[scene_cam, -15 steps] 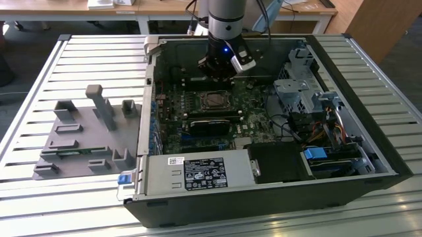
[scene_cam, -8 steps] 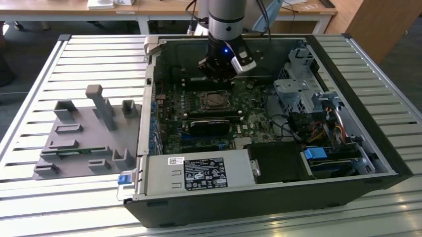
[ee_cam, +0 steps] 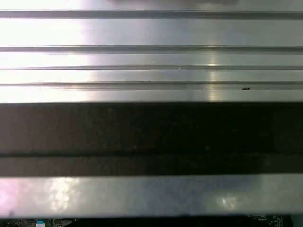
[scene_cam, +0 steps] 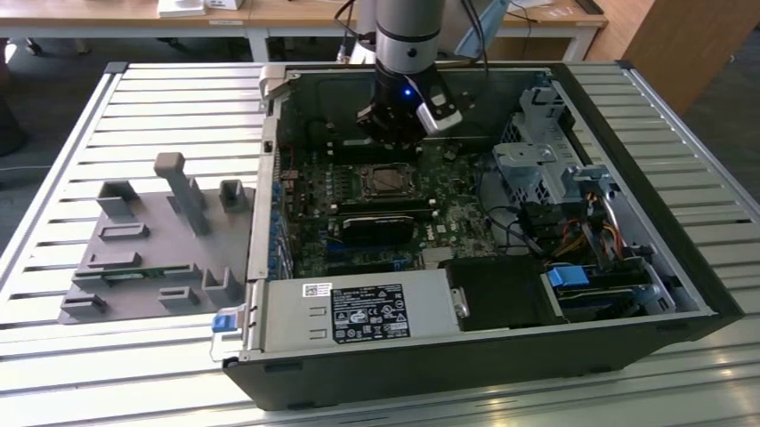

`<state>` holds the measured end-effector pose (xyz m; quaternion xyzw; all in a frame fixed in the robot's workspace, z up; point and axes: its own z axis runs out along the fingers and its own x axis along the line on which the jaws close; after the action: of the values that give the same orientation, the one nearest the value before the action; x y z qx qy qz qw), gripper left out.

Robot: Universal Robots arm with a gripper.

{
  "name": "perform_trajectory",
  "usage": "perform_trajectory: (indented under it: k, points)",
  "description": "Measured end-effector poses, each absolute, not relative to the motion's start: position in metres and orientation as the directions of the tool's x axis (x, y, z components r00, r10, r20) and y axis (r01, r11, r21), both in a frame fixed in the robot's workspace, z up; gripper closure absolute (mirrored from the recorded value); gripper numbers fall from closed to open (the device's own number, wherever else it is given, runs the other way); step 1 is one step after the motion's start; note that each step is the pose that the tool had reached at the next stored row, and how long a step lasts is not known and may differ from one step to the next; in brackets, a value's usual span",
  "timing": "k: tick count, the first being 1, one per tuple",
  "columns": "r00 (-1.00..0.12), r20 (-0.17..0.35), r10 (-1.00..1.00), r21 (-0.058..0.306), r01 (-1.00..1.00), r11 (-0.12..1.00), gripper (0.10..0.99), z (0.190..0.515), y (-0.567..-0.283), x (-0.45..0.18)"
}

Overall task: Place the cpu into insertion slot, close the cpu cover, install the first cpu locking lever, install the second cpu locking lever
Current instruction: 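Install the second cpu locking lever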

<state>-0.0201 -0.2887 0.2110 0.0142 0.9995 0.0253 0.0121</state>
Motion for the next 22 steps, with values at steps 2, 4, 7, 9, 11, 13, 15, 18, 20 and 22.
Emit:
perform_trajectory:
  k: [2,4,7,9,11,13,15,18,20,22]
  points:
    - [-0.999,-0.023,0.029,0.051,0.028,0.998,0.98,0.211,-0.29,-0.02]
    - [-0.999,-0.024,0.029,0.051,0.028,0.998,0.98,0.211,-0.29,-0.02]
    - [-0.999,-0.024,0.029,0.051,0.028,0.998,0.98,0.211,-0.292,-0.02]
    - [-0.999,-0.024,0.029,0.051,0.028,0.998,0.98,0.211,-0.293,-0.02]
    - [-0.999,-0.024,0.029,0.051,0.028,0.998,0.98,0.211,-0.294,-0.02]
    - [-0.999,-0.024,0.029,0.051,0.028,0.998,0.98,0.211,-0.295,-0.02]
    - [-0.999,-0.024,0.029,0.051,0.028,0.998,0.98,0.211,-0.296,-0.02]
    - [-0.999,-0.023,0.029,0.051,0.028,0.998,0.98,0.211,-0.298,-0.02]
    - [-0.999,-0.024,0.029,0.051,0.028,0.998,0.98,0.211,-0.299,-0.02]
    - [-0.999,-0.024,0.029,0.051,0.028,0.998,0.98,0.211,-0.299,-0.02]
